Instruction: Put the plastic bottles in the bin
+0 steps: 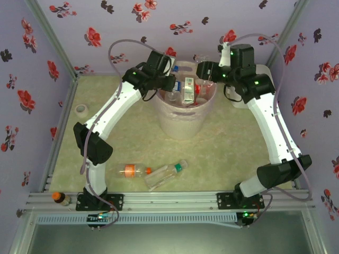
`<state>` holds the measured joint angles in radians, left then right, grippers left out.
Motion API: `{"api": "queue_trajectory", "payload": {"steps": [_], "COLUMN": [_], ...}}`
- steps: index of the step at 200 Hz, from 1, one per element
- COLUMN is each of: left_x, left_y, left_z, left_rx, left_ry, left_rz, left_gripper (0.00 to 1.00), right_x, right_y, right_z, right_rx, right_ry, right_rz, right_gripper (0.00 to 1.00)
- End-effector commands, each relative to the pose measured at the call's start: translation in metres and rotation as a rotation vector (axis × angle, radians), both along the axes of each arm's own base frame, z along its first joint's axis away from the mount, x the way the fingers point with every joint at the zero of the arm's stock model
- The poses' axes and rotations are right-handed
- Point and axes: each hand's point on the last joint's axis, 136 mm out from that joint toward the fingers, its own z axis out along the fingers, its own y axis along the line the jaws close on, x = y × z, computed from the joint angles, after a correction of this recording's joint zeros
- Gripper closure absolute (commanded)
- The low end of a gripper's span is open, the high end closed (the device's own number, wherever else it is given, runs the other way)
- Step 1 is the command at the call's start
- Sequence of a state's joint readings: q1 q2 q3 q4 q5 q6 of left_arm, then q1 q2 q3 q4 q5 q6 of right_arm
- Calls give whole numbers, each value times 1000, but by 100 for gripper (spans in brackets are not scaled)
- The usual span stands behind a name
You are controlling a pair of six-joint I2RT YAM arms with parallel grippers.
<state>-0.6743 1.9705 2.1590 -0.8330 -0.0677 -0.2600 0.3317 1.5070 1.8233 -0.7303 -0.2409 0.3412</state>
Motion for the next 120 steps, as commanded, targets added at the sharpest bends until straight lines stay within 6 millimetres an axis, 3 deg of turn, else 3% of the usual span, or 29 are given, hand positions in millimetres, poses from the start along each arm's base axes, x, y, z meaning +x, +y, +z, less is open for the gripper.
{"api": "queue_trajectory", "payload": {"steps": [1, 30, 58, 99, 120], "left_x": [-5, -14, -14, -17, -23], "left_y": [23, 19, 22, 29, 34], "left_z": [-97, -93, -52, 25, 54], "left_rx": [191, 160, 107, 51, 31], "left_ry": [226, 229, 163, 33, -19], "left_rz": [61, 53, 51, 22, 15], "left_gripper": [84, 84, 81, 42, 36], "right_x": [-5, -6, -4, 9, 29], "right_y": [-3, -6, -3, -8, -18], "right_z": [10, 15, 26, 67, 80], "right_rx": [26, 22, 41, 41, 38], "right_ry": [-22, -39, -72, -183, -249], "right_rz": [-3, -9, 0, -30, -95], "right_gripper": [29, 30, 31, 35, 41]}}
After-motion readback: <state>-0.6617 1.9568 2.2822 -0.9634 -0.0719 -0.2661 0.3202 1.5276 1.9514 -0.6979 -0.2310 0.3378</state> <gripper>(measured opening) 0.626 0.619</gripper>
